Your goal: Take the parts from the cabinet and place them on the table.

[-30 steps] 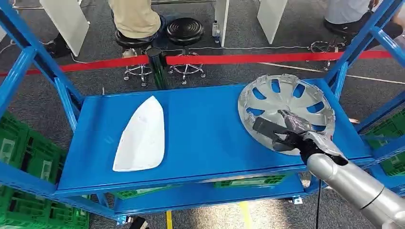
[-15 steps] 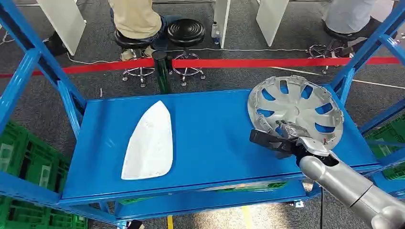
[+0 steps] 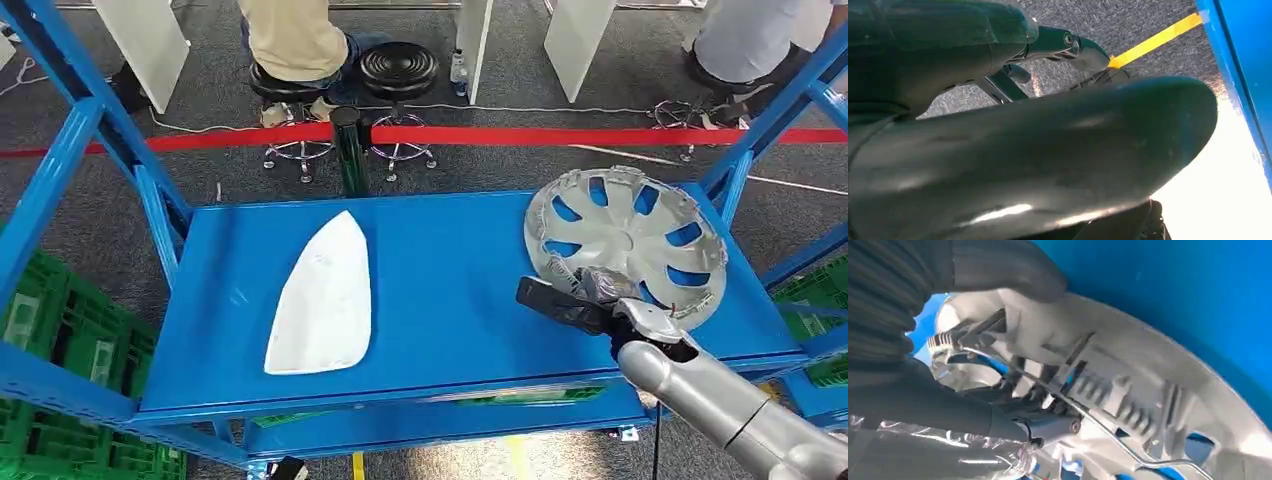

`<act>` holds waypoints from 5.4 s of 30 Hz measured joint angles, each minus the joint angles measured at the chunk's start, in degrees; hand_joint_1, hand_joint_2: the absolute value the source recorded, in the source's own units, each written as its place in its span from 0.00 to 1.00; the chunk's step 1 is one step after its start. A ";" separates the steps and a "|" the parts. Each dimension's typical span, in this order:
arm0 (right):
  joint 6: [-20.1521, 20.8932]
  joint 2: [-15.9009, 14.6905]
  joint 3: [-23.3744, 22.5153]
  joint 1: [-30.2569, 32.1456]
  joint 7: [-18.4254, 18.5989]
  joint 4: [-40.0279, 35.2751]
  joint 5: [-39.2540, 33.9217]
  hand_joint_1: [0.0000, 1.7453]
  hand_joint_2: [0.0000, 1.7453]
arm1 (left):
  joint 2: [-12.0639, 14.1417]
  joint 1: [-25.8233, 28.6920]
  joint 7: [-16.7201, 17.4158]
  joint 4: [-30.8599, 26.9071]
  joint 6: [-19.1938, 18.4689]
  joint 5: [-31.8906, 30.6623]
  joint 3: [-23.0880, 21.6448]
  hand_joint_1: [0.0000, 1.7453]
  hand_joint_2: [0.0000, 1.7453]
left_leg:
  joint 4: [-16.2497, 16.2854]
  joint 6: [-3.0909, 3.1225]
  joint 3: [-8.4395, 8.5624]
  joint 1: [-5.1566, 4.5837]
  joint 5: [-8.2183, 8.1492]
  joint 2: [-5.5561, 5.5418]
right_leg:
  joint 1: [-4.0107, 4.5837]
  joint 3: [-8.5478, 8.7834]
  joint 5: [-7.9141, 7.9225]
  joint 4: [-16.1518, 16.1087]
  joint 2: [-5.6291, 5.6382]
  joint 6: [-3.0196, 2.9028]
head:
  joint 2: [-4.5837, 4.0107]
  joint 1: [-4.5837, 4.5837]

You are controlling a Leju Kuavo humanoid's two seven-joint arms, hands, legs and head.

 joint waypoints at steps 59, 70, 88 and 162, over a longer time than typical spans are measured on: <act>-33.29 9.57 -31.36 17.32 -61.61 -18.34 -49.18 1.00 1.00 | -0.11 0.39 -7.96 0.31 0.07 1.20 0.00 0.00 0.00 | -0.19 -0.19 0.22 0.07 -0.15 -0.06 | 0.05 0.09 -0.26 0.07 0.04 -0.04 | 0.00 -0.13; -15.01 15.83 -41.60 20.62 -71.32 -19.26 -74.78 1.00 1.00 | -0.33 0.40 -8.15 0.33 0.09 1.20 0.00 0.00 0.00 | -0.19 -0.19 0.20 0.06 -0.15 -0.58 | 0.03 0.14 -0.30 0.07 -0.14 -0.08 | 0.00 -0.06; 7.89 20.83 -48.28 20.37 -69.64 -22.93 -82.25 1.00 1.00 | -0.48 -0.04 -9.75 0.31 -0.87 0.85 0.00 0.00 0.00 | -0.23 -0.20 0.22 0.06 -0.16 -0.48 | 0.03 0.14 -0.35 0.08 -0.12 -0.04 | 0.00 -0.15; -4.02 19.98 -43.19 12.49 -65.90 -33.84 -64.72 1.00 1.00 | 0.77 -2.15 -18.86 0.33 1.46 4.13 2.14 0.00 1.00 | -1.10 0.99 0.94 -0.53 0.68 0.34 | -0.66 -0.49 -0.05 3.44 0.33 0.74 | 0.00 0.72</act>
